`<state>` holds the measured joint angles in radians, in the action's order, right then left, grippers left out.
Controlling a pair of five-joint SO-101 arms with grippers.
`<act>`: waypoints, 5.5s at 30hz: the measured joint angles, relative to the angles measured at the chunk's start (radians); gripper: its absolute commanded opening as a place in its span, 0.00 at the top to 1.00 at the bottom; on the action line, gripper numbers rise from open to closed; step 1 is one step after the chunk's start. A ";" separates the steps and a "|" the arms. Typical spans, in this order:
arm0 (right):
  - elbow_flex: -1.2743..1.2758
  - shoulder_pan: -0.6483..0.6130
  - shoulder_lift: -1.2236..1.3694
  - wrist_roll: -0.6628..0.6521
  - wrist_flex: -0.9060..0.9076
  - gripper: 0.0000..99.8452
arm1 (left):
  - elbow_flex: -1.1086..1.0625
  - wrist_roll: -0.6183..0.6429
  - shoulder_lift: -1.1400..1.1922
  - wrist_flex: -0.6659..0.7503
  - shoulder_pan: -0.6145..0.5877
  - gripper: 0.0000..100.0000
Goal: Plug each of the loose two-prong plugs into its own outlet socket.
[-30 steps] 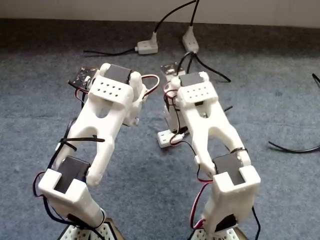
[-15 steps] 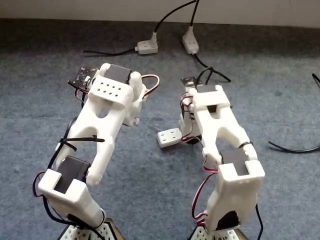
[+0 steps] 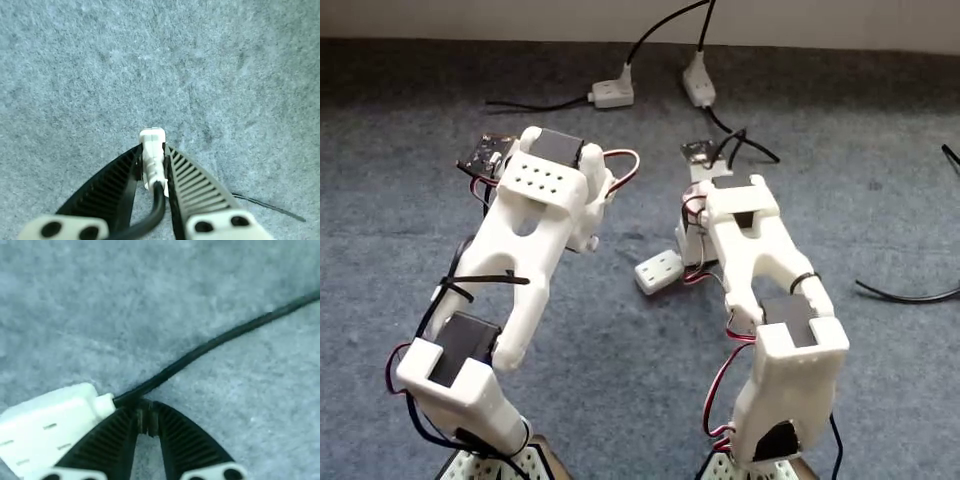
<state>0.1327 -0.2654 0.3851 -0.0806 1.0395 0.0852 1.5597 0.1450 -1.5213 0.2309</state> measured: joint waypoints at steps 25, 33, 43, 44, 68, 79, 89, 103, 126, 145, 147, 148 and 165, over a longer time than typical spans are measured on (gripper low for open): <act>-0.192 0.402 0.005 0.002 0.377 0.99 | -0.006 -0.132 0.000 0.055 0.233 0.99; 0.130 0.423 -0.021 0.064 0.123 0.99 | -0.121 -0.267 0.000 0.192 0.236 0.99; 0.204 0.430 -0.058 0.126 0.054 0.99 | -0.255 -0.393 0.000 0.408 0.241 0.99; 0.204 0.430 -0.058 0.126 0.052 0.99 | -0.261 -0.396 0.000 0.417 0.244 0.99; 0.213 0.430 -0.058 0.132 0.038 0.99 | -0.104 -0.166 -0.011 0.083 0.339 0.99; 0.213 0.430 -0.058 0.132 0.038 0.99 | -0.098 -0.155 0.061 0.176 0.339 0.99; 0.213 0.430 -0.058 0.132 0.038 0.99 | -0.080 -0.150 0.104 0.163 0.342 0.99; 0.213 0.430 -0.058 0.132 0.038 0.99 | -0.120 -0.098 0.104 0.221 0.361 0.99; 0.215 0.430 -0.058 0.132 0.038 0.99 | -0.157 -0.150 0.241 0.330 0.325 0.99; 0.215 0.430 -0.058 0.132 0.035 0.99 | 0.132 -0.336 0.411 0.066 0.350 0.64; 0.215 0.430 -0.058 0.132 0.035 0.99 | 0.140 -0.338 0.413 0.026 0.370 0.59; 0.215 0.430 -0.058 0.132 0.035 0.99 | 0.157 -0.338 0.413 -0.002 0.377 0.57; 0.215 0.430 -0.058 0.133 0.035 0.99 | 0.351 -0.404 0.431 -0.218 0.393 0.55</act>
<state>0.3475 0.1642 0.3268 0.0529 1.0748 0.4365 1.1561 0.5762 -1.7392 0.6237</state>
